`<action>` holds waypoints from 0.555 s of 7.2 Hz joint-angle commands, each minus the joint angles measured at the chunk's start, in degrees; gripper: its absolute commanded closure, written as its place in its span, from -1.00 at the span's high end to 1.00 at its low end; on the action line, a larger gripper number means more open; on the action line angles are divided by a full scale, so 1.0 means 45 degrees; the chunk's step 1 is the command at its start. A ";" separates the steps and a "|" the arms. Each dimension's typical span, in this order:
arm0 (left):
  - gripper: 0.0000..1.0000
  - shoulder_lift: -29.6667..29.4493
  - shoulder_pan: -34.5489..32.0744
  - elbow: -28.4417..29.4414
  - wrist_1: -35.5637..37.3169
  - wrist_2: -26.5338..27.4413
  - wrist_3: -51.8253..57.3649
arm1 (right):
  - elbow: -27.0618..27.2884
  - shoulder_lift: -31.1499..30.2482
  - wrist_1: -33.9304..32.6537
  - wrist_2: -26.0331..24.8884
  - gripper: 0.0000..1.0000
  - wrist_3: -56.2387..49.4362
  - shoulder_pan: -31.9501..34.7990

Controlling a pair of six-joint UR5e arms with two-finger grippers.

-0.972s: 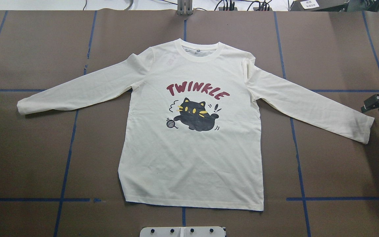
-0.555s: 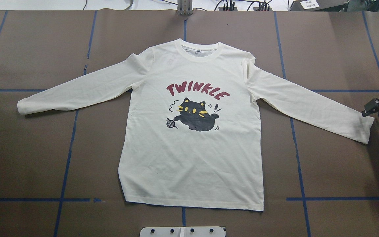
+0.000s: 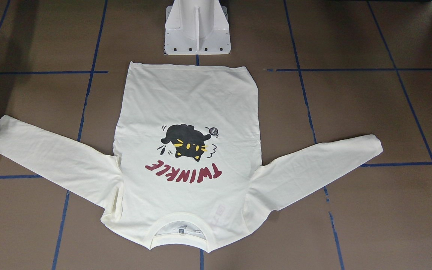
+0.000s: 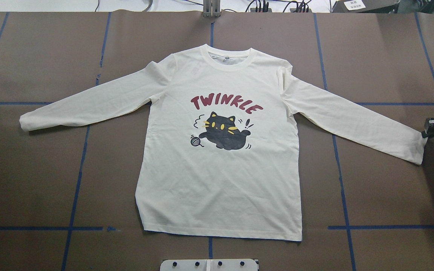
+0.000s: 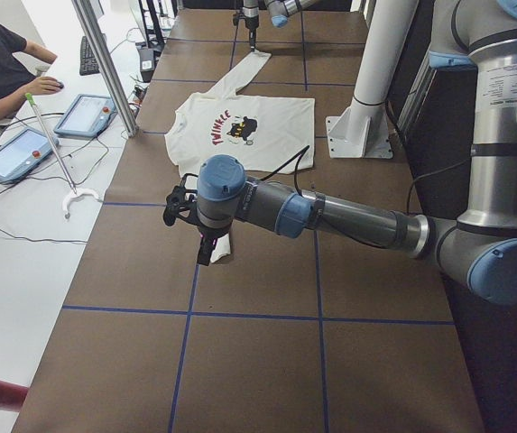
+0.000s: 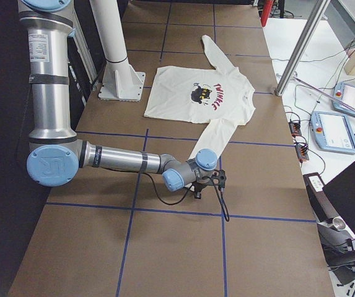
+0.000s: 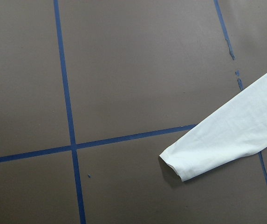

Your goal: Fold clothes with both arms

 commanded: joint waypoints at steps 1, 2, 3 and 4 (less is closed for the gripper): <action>1.00 -0.0004 0.0000 0.0006 -0.0007 -0.0011 -0.0002 | 0.0137 0.0062 0.0000 0.0060 -1.00 0.0005 -0.0005; 1.00 -0.0004 0.0000 0.0006 -0.0026 -0.0011 -0.0002 | 0.1201 0.0062 -0.0193 0.0157 -1.00 0.0140 0.0014; 1.00 -0.0004 0.0000 -0.0052 -0.0026 -0.0011 -0.0002 | 0.2256 0.0159 -0.0717 0.0313 -1.00 0.0625 -0.0025; 1.00 -0.0004 0.0000 -0.0110 -0.0026 -0.0011 -0.0002 | 0.3194 0.0740 -0.1496 0.0392 -1.00 0.1384 -0.0238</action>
